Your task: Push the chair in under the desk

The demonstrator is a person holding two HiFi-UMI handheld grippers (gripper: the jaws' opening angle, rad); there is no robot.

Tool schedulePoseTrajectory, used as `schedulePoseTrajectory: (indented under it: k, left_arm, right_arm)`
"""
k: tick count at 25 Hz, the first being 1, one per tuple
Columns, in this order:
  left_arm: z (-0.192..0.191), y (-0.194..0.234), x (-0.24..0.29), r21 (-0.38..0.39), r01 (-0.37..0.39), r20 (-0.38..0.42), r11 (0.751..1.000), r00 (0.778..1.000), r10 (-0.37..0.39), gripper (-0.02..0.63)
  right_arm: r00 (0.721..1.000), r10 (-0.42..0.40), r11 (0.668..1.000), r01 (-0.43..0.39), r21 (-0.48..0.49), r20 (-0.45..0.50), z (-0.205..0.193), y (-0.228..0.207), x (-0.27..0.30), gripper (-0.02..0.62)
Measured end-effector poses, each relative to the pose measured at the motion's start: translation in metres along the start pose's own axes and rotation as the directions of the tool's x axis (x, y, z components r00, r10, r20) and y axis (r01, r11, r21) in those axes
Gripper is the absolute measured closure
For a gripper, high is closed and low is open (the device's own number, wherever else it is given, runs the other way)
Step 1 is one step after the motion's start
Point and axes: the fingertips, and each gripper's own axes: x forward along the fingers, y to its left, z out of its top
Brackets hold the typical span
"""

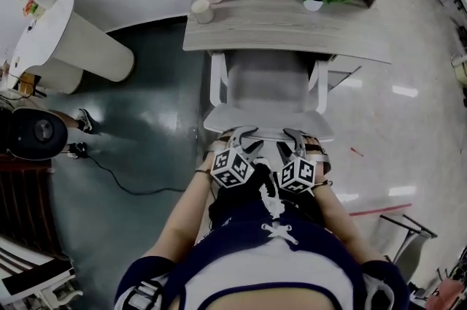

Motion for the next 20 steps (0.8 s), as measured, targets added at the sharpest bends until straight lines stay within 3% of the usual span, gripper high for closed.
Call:
schedulePoseTrajectory:
  k: [20]
  left_arm:
    - [0.004, 0.033, 0.014, 0.011, 0.0, 0.007, 1.0, 1.0, 0.0, 0.437]
  right_arm:
    - [1.0, -0.003, 1.0, 0.002, -0.008, -0.019, 0.002, -0.029, 0.02, 0.439]
